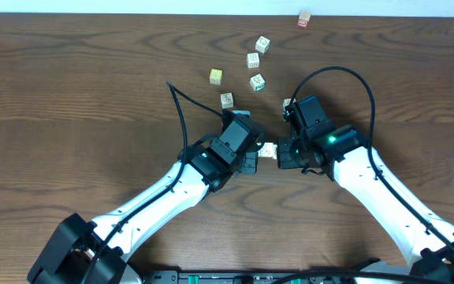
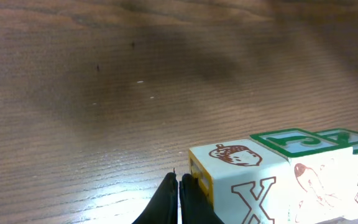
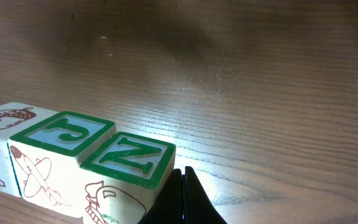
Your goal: Lift 3 blocks
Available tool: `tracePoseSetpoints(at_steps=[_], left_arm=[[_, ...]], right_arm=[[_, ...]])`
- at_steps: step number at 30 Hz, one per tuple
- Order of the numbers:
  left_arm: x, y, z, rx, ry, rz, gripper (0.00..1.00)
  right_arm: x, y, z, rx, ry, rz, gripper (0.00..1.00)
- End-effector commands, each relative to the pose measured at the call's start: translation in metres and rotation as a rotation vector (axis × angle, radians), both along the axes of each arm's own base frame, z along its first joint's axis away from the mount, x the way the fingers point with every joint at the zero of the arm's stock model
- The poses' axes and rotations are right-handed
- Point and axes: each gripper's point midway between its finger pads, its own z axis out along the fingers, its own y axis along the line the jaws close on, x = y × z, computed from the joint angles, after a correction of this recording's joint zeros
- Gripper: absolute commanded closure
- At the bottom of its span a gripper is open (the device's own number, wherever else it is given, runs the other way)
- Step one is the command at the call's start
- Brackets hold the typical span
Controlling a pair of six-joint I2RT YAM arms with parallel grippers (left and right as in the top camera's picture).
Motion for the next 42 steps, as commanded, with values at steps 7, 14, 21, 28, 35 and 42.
tracePoseSetpoints(at_steps=[7, 14, 21, 28, 35, 42], left_arm=[[-0.023, -0.08, 0.087, -0.314, -0.054, -0.246, 0.93], [-0.022, -0.081, 0.093, -0.321, -0.066, -0.25, 0.93], [-0.023, -0.08, 0.099, -0.327, -0.079, -0.255, 0.93], [-0.024, -0.078, 0.112, -0.346, -0.107, -0.261, 0.93], [-0.026, -0.077, 0.118, -0.355, -0.117, -0.263, 0.93], [-0.026, -0.076, 0.119, -0.357, -0.119, -0.263, 0.93]], right_arm=[[-0.028, 0.077, 0.035, 0.333, 0.074, 0.224, 0.99], [-0.027, 0.077, 0.036, 0.333, 0.074, 0.224, 0.99], [-0.028, 0.076, 0.04, 0.337, 0.065, 0.226, 0.99], [-0.028, 0.076, 0.053, 0.353, 0.031, 0.231, 0.99], [-0.028, 0.077, 0.07, 0.367, -0.001, 0.237, 0.99], [-0.028, 0.076, 0.077, 0.365, 0.0, 0.237, 0.99]])
